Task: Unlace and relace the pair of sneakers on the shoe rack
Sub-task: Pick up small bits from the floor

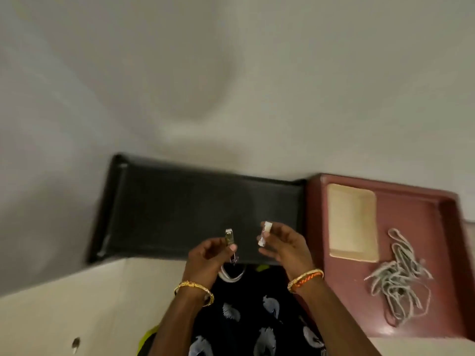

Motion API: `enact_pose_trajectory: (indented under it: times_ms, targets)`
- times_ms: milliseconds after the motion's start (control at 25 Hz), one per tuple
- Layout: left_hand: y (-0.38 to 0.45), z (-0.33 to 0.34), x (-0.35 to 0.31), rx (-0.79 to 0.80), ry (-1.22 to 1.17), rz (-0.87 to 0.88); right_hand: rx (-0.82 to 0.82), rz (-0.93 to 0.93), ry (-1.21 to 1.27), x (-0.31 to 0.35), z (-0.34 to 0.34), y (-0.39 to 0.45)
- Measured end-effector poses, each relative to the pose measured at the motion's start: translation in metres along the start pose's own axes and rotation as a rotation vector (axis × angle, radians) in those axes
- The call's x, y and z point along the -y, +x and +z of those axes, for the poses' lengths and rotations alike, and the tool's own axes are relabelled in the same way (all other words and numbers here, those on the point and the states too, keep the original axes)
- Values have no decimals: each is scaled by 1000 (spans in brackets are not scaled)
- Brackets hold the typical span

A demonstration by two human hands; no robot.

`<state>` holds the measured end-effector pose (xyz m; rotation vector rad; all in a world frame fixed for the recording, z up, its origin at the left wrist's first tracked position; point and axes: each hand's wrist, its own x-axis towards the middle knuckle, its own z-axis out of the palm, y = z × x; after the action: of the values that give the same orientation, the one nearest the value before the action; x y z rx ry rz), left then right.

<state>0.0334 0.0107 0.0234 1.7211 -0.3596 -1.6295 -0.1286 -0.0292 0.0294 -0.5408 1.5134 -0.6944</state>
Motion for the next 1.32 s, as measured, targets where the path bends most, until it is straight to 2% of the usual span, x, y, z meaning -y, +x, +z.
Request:
enact_pose_trajectory:
  times_ms: [160,280,480,640,800,880,1000,1080,1160,1320]
  targets:
    - [43,130,-8,121,258,28,-423,-211,-202,25,-115,40]
    - [66,225,-5,160,503,105,-579,-213,-353,38,-185,76]
    - [90,308,7,41,872,285,-565,-169,-456,33,-220,119]
    - [108,332,7,-80,1216,437,-506,-212,-471,19,-214,148]
    - [120,335,2,-81,1418,516,-512,-208,-453,13,-209,168]
    - [120,327,5,-105,1390,554,-473,-230,-457,14,-208,172]
    - [121,312,15,-126,1132,550,-414,-263,-466,13,-208,173]
    - [118,301,20,-108,978,525,-406,-263,-383,11,-209,171]
    - [115,289,23,-85,873,509,-462,-282,-343,11,-210,164]
    - [101,251,24,-85,796,592,-666,-407,-349,21,-196,131]
